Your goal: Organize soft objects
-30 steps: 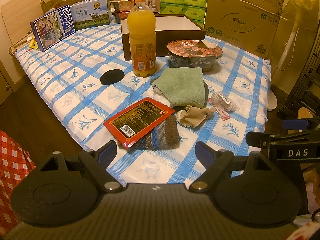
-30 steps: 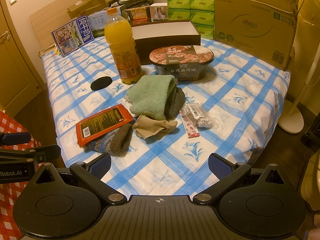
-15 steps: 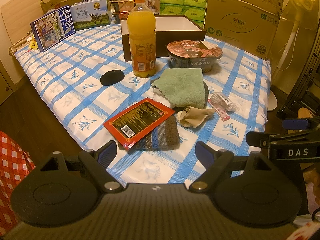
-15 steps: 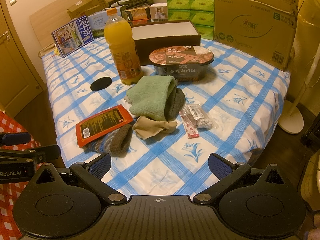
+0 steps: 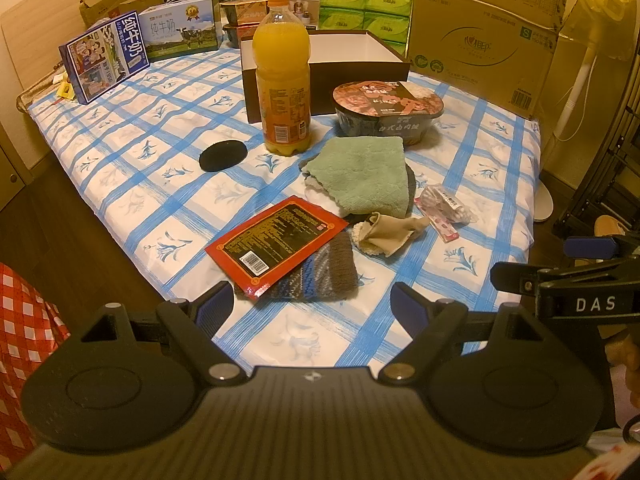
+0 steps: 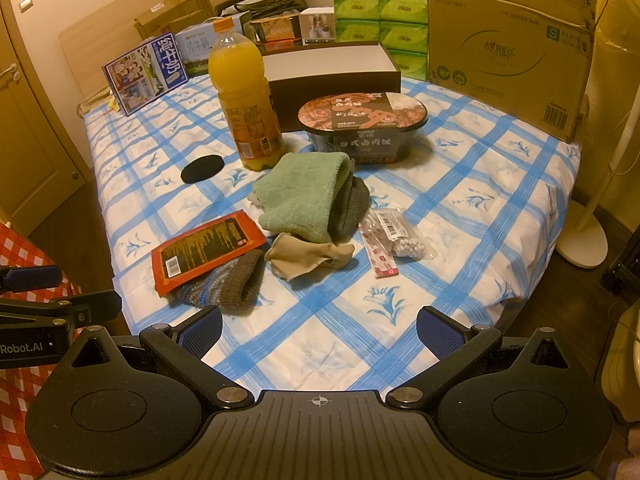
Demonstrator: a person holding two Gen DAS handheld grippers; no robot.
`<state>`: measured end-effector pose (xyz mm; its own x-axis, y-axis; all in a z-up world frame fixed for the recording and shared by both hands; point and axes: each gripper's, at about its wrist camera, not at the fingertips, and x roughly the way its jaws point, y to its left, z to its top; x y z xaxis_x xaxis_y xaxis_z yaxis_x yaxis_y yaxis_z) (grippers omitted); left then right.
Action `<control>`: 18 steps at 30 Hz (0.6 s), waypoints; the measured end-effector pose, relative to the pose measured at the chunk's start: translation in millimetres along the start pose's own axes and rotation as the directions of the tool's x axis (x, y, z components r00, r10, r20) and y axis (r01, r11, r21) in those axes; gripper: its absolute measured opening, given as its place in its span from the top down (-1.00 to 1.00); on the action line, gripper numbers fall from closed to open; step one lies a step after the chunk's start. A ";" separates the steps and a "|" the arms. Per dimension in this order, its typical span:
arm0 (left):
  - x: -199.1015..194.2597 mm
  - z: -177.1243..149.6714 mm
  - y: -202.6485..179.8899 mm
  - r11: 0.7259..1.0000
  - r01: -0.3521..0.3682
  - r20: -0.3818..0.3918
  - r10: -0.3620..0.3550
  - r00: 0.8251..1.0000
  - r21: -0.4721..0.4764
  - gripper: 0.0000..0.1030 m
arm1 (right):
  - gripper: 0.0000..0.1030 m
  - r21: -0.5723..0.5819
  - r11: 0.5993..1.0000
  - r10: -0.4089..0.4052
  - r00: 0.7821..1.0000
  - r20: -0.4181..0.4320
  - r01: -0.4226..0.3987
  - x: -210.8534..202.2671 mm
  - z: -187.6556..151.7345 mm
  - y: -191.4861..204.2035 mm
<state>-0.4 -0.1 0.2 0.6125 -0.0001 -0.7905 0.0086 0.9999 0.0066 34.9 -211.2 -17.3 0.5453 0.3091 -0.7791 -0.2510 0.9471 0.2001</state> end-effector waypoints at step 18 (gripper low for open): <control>2.2 6.4 -0.1 1.000 -0.009 0.001 0.009 1.000 -0.001 -0.64 | -1.00 0.012 1.000 0.005 1.000 -0.005 -0.005 6.4 1.2 -5.4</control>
<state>6.1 -0.2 2.5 0.6136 0.0086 -0.7896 0.0023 0.9999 0.0127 40.8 -214.3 -22.6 0.5398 0.3132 -0.7814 -0.2436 0.9466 0.2112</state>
